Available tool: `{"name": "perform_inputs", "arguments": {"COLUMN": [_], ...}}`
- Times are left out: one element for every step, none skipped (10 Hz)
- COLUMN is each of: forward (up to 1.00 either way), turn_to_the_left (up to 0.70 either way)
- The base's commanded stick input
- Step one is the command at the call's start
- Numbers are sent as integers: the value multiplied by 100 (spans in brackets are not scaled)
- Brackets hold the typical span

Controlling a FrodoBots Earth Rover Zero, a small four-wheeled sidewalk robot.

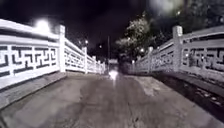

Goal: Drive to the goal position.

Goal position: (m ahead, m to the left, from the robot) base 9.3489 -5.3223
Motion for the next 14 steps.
{"name": "perform_inputs", "arguments": {"forward": [45, 45, 45, 45, 45, 45, 45, 45, 45, 70, 70, 70, 70, 70], "turn_to_the_left": [0, 0, 0, 0, 0, 0, 0, 0, 0, 0, 0, 0, 0, 0]}}
